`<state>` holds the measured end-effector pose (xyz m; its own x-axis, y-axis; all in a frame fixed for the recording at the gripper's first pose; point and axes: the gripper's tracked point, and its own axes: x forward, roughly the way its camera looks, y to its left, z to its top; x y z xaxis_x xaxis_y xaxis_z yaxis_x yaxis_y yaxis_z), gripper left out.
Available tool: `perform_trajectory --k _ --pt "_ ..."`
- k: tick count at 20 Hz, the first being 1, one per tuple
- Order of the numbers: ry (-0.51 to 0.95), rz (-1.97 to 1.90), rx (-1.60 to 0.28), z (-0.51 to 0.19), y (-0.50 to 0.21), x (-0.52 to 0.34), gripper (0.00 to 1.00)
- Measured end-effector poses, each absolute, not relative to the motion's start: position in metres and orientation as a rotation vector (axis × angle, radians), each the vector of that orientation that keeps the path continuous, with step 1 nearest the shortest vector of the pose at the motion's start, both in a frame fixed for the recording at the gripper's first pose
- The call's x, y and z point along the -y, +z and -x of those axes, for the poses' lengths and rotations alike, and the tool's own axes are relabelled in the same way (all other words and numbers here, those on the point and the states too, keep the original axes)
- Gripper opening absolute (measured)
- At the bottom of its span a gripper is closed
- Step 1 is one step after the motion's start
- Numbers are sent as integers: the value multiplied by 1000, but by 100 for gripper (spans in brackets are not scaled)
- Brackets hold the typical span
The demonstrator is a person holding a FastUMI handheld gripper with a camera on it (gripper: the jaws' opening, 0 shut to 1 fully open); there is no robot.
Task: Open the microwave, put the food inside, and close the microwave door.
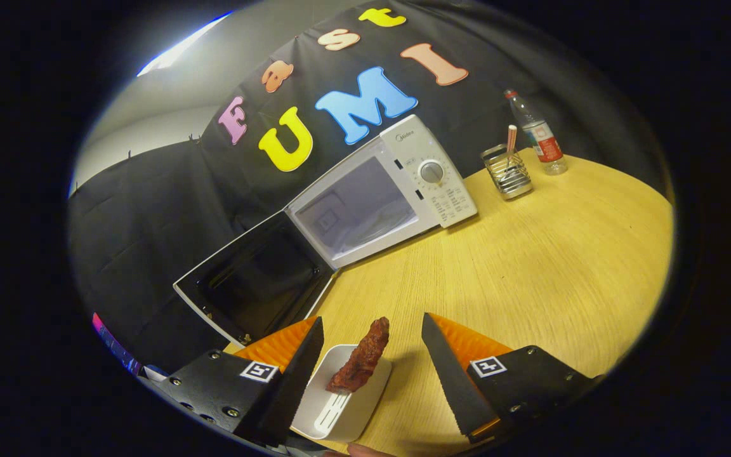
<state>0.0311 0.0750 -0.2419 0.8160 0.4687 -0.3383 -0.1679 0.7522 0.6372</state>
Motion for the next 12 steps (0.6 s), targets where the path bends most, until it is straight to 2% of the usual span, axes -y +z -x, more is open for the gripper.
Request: perform_trajectory --k 2,5,7,9,11,12 --pt "357 -611 -525 -32 -251 -80 84" --pt "355 -614 -547 -35 -258 -88 81" --pt "306 -596 -546 -39 -265 -82 38" --pt "332 -616 -531 -46 -259 -92 21" --pt "369 -638 -517 -38 -247 -96 21" --pt "379 -660 -515 -41 -243 -98 13"
